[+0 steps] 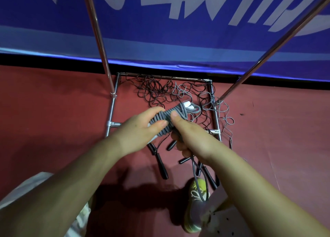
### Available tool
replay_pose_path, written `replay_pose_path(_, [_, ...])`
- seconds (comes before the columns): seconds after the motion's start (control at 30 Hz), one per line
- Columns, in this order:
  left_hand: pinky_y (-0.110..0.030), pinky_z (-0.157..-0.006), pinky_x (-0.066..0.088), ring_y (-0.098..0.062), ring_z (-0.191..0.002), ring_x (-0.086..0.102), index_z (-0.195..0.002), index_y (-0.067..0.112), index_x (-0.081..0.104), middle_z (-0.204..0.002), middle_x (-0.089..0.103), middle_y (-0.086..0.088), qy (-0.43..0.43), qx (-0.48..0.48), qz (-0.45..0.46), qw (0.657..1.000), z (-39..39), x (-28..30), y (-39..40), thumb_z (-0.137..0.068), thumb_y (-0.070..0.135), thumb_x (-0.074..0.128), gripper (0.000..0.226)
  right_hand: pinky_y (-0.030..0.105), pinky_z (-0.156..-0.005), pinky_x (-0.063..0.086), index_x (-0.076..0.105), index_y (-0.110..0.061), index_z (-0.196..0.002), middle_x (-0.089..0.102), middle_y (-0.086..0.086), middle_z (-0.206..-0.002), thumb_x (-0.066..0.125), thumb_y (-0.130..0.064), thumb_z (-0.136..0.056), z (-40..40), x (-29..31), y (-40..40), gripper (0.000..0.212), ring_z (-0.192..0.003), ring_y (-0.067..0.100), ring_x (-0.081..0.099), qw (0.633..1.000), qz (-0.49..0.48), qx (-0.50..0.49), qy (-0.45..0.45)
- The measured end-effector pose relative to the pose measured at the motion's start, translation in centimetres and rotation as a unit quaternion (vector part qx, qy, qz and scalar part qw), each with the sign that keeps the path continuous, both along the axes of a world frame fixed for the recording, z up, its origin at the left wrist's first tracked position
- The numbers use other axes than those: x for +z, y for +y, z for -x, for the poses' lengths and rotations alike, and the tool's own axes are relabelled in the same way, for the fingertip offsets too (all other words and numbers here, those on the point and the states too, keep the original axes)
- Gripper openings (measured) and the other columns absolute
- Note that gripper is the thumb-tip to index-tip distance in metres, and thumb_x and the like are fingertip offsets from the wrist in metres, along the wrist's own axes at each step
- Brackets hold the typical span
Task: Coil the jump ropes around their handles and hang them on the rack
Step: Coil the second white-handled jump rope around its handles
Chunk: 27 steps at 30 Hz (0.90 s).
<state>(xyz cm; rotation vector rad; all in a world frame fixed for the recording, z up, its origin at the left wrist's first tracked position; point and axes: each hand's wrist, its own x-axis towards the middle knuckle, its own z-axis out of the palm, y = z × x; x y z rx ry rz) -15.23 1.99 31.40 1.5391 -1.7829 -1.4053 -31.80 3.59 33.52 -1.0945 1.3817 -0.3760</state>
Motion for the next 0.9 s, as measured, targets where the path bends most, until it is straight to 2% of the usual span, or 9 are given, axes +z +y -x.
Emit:
replay_pose_path(0.1, [-0.035,-0.094,0.049,-0.011,-0.101,0.062,-0.119,0.042,0.052,-0.109,0.066,0.009,0.044,-0.037,-0.045,0.997,0.1,0.4,0.2,-0.083,0.046,0.051,0.037,0.023,-0.044,0.025,0.047,-0.022,-0.079,0.040,-0.004,-0.069,0.032,-0.058,-0.096,-0.1,-0.7,0.1,0.043,-0.048,0.009,0.031,0.999,-0.004,-0.033,0.000])
replay_pose_path(0.23, [-0.027,-0.058,0.052,-0.017,-0.066,0.065,-0.127,0.038,0.049,-0.099,0.070,0.001,0.261,0.011,-0.185,0.947,0.7,1.4,1.0,-0.096,0.025,0.044,0.034,0.022,-0.044,0.025,0.047,-0.024,-0.072,0.042,-0.005,-0.061,0.031,-0.054,-0.098,0.0,-0.5,-0.1,0.043,-0.041,0.006,0.032,0.997,0.025,-0.066,-0.003])
replay_pose_path(0.33, [-0.020,-0.057,0.050,-0.012,-0.060,0.060,-0.121,0.047,0.047,-0.093,0.067,-0.001,0.253,0.004,-0.139,0.958,0.6,1.3,0.7,-0.100,0.021,0.046,0.034,0.024,-0.048,0.027,0.053,-0.016,-0.073,0.051,0.004,-0.064,0.026,-0.066,-0.094,0.8,-0.2,-1.1,0.061,-0.050,0.015,0.035,0.999,0.035,-0.021,0.027])
replay_pose_path(0.4, [-0.020,-0.059,0.048,-0.009,-0.060,0.056,-0.119,0.053,0.042,-0.085,0.064,0.001,0.206,-0.016,-0.099,0.973,0.3,1.1,0.6,-0.101,0.016,0.043,0.041,0.031,-0.055,0.026,0.064,-0.001,-0.101,0.068,0.022,-0.097,0.029,-0.090,-0.073,1.2,-0.3,-1.7,0.099,-0.065,0.025,0.038,0.999,0.015,-0.004,0.031])
replay_pose_path(0.43, [-0.019,-0.059,0.047,-0.007,-0.059,0.055,-0.121,0.053,0.041,-0.080,0.062,0.003,0.194,-0.016,-0.091,0.977,0.2,1.1,0.6,-0.100,0.014,0.042,0.044,0.036,-0.059,0.029,0.062,-0.007,-0.114,0.064,0.023,-0.115,0.031,-0.098,-0.060,1.4,-0.7,-1.8,0.110,-0.070,0.029,0.042,0.999,0.011,0.003,0.040])
replay_pose_path(0.53, [-0.020,-0.071,0.048,-0.001,-0.071,0.063,-0.135,0.040,0.036,-0.099,0.065,-0.002,0.149,-0.022,-0.065,0.986,0.5,1.4,0.8,-0.100,0.010,0.042,0.047,0.038,-0.074,0.046,0.069,-0.031,-0.098,0.070,0.004,-0.108,0.028,-0.098,-0.061,1.5,-1.0,-1.7,0.087,-0.093,0.033,0.062,0.997,0.006,0.035,0.074])
replay_pose_path(0.63, [-0.024,-0.092,0.042,0.017,-0.106,0.044,-0.143,0.036,0.032,-0.138,0.052,-0.006,0.102,-0.021,-0.064,0.993,0.7,0.7,0.5,-0.099,0.015,0.047,0.051,0.031,-0.065,0.050,0.062,-0.019,-0.107,0.057,-0.008,-0.085,0.017,-0.066,-0.093,1.2,0.0,-1.4,0.066,-0.071,0.013,0.053,0.990,0.010,0.076,0.122])
replay_pose_path(0.77, [-0.031,-0.110,0.035,-0.005,-0.127,0.048,-0.140,0.034,0.042,-0.139,0.051,0.009,0.044,-0.002,-0.035,0.998,0.8,-1.0,0.1,-0.087,0.036,0.060,0.056,0.025,-0.052,0.039,0.061,-0.008,-0.107,0.041,-0.004,-0.069,0.021,-0.055,-0.100,1.1,-0.2,-1.6,0.062,-0.052,0.012,0.038,0.995,-0.012,0.024,0.097])
replay_pose_path(0.9, [-0.031,-0.109,0.036,-0.005,-0.122,0.050,-0.134,0.034,0.050,-0.132,0.055,0.011,0.032,0.015,0.025,0.999,0.5,-1.4,-0.4,-0.085,0.022,0.069,0.054,0.022,-0.044,0.023,0.053,-0.019,-0.084,0.036,-0.003,-0.060,0.040,-0.052,-0.097,0.8,-0.5,-1.7,0.038,-0.043,0.009,0.024,0.995,-0.060,-0.066,-0.038])
